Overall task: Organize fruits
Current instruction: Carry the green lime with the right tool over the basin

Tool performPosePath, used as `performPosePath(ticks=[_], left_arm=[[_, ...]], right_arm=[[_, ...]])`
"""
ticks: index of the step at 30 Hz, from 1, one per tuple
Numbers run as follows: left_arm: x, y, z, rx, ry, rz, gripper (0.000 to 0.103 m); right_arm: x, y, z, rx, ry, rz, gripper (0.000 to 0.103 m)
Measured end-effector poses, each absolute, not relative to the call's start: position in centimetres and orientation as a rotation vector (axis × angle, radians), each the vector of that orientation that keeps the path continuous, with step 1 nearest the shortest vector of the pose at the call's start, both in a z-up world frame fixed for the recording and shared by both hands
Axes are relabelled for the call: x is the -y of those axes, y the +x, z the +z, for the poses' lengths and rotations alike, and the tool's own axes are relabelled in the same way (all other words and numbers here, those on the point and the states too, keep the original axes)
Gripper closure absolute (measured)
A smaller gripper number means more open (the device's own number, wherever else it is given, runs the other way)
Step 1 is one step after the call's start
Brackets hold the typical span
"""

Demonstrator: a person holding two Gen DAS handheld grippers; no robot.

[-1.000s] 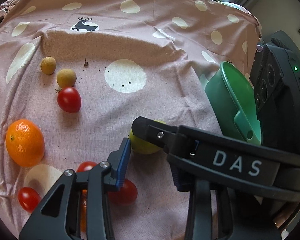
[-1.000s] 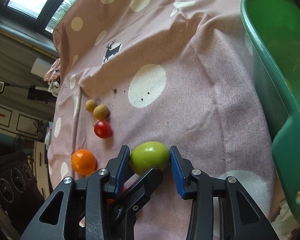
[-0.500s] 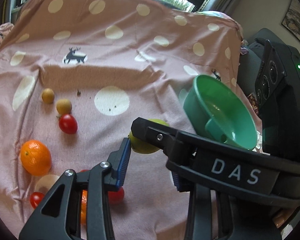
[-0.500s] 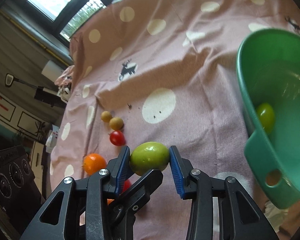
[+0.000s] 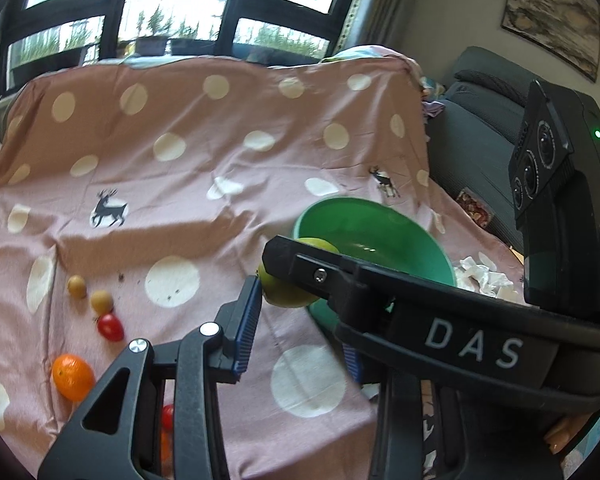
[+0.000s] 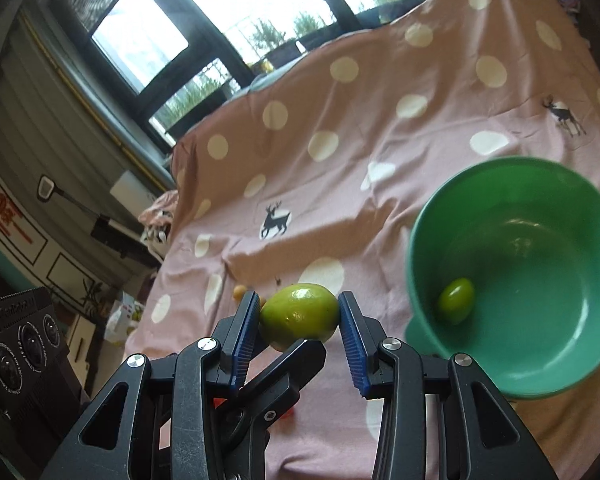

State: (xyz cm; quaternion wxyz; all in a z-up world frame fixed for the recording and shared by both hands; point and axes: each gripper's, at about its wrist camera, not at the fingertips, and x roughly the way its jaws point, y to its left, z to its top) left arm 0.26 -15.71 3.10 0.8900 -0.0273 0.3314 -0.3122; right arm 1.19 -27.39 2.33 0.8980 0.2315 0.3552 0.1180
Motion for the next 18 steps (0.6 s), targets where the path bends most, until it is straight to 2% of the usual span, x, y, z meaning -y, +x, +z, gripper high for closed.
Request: performPosePath(ticks=[7, 18], left_arm=[[19.8, 0.2, 3.7, -0.681, -0.005, -0.737, 0.066], [24.8, 1.4, 2.2, -0.759, 0.02, -0.87, 0.067]], right_arm=[[31.1, -0.3, 3.1, -0.672, 0.535, 0.158, 0.06], [36.1, -1.4, 1.8, -0.693, 0.608, 0.007, 0.06]])
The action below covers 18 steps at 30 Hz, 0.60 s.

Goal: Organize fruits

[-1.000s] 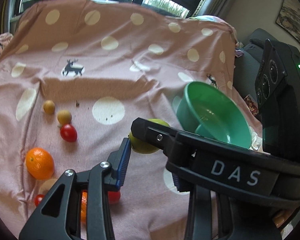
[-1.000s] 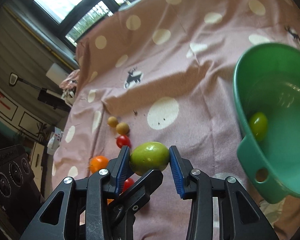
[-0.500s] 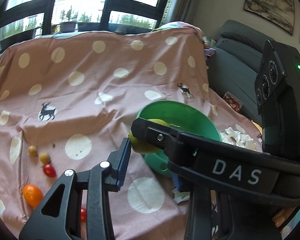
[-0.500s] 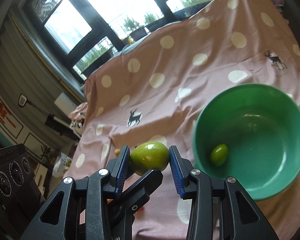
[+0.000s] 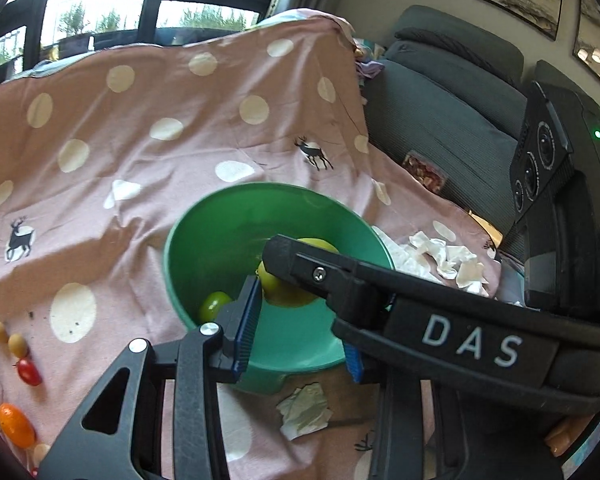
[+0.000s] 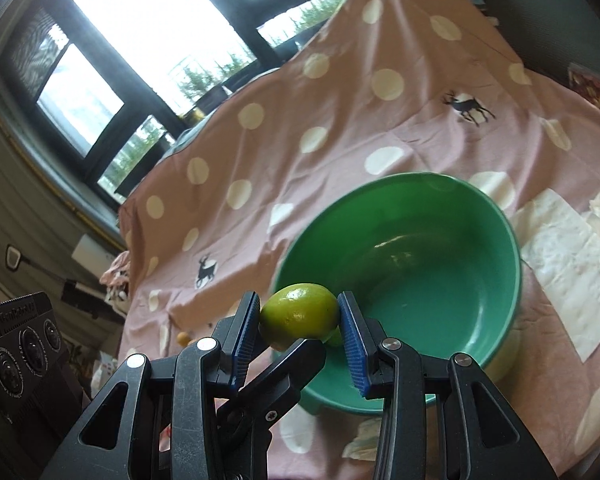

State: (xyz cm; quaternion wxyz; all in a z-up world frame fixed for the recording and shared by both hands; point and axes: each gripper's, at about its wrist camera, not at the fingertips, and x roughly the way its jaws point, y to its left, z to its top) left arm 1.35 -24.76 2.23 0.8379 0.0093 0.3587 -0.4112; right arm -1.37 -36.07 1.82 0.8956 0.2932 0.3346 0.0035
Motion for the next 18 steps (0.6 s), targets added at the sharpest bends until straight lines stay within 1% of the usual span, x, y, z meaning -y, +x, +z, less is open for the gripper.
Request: performPosePath(ticks=[18], left_arm=[[28.6, 2.4, -0.3, -0.866, 0.033, -0.957, 0.066]], right_arm=[[39.1, -1.4, -0.2, -0.783, 0.634, -0.147, 0.06]])
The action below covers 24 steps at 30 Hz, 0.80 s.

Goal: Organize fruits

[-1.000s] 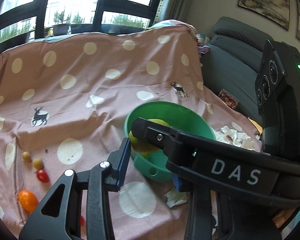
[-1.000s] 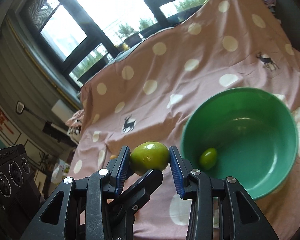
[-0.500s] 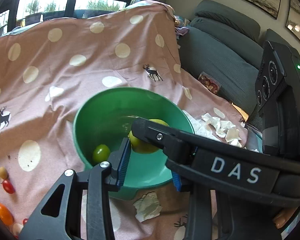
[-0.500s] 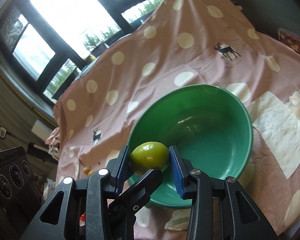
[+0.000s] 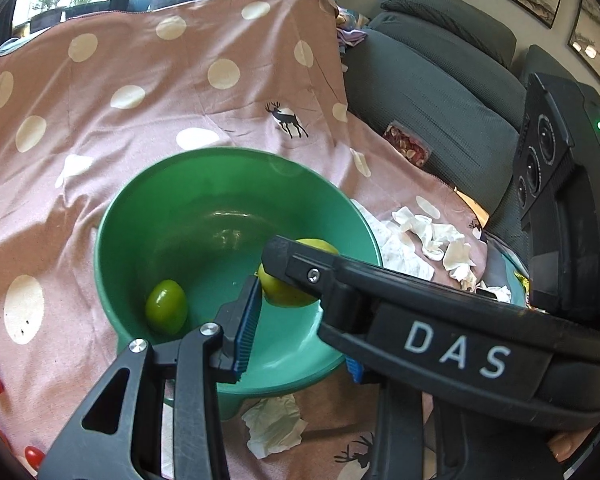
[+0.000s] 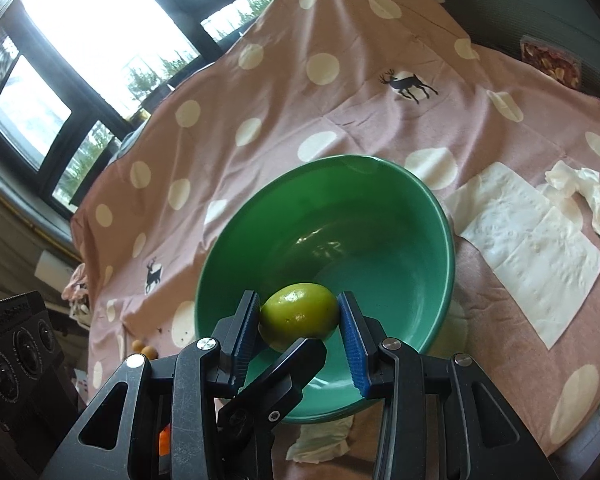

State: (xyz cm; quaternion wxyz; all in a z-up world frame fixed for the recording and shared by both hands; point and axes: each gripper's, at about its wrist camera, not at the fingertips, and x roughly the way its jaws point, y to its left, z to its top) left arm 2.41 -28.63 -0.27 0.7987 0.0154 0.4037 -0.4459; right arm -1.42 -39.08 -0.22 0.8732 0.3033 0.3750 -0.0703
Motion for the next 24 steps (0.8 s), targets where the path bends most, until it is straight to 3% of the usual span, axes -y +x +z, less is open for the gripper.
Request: performPosePath(ticks=[6, 12, 17, 24], left_arm=[[28.9, 2.4, -0.8, -0.886, 0.042, -0.932, 0.065], [26.5, 1.8, 0.3, -0.847, 0.045, -0.872, 0.052], [22.3, 1.6, 1.7, -0.807, -0.017, -0.787, 0.039], [13.4, 1.2, 3.3, -0.76, -0.139, -0.511, 0.033]], right_arm=[[39.1, -1.1, -0.7, -0.824, 0.615, -0.192, 0.06], [39.1, -1.5, 0.0, -0.78, 0.608, -0.202, 0.06], [38.5, -1.7, 1.1, -0.724, 0.599, -0.177, 0.053], [36.3, -1.2, 1.9, -0.701, 0.572, -0.09, 0.049]])
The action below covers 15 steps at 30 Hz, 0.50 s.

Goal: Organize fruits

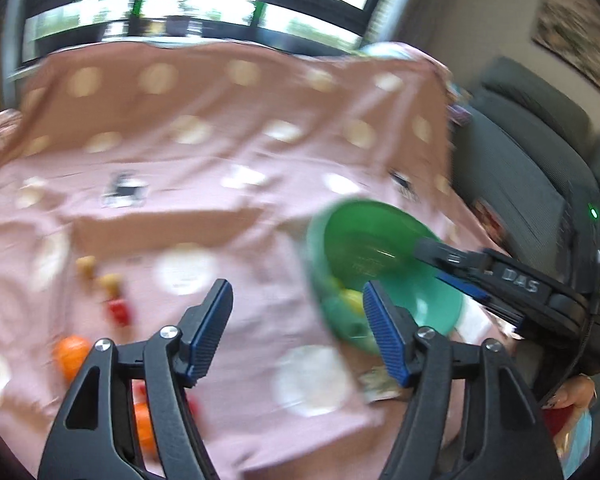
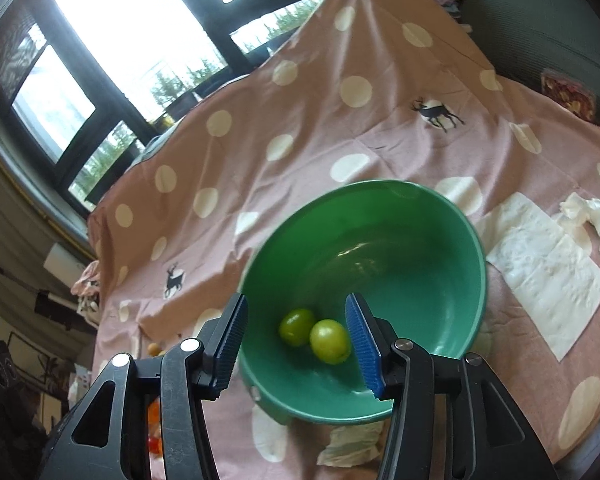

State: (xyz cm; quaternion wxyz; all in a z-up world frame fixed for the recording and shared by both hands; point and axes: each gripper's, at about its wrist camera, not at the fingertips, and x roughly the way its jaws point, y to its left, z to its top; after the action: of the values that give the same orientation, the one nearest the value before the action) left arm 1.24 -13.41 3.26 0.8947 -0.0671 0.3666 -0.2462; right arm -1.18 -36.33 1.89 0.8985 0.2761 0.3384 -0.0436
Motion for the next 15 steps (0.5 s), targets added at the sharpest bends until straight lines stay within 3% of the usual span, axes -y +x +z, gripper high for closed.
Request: performPosePath(ticks=[5, 15], left_arm=[[6.6, 0.4, 2.4, -0.739, -0.221, -0.31, 0.026], [-2.9, 1.5, -1.0, -0.777, -0.394, -0.057, 0.025]], right_arm=[[34.0, -0.3, 2.3, -0.714, 0.545, -0.056, 0.048], [25.8, 1.9, 1.8, -0.78, 0.399, 0.141, 0.048]])
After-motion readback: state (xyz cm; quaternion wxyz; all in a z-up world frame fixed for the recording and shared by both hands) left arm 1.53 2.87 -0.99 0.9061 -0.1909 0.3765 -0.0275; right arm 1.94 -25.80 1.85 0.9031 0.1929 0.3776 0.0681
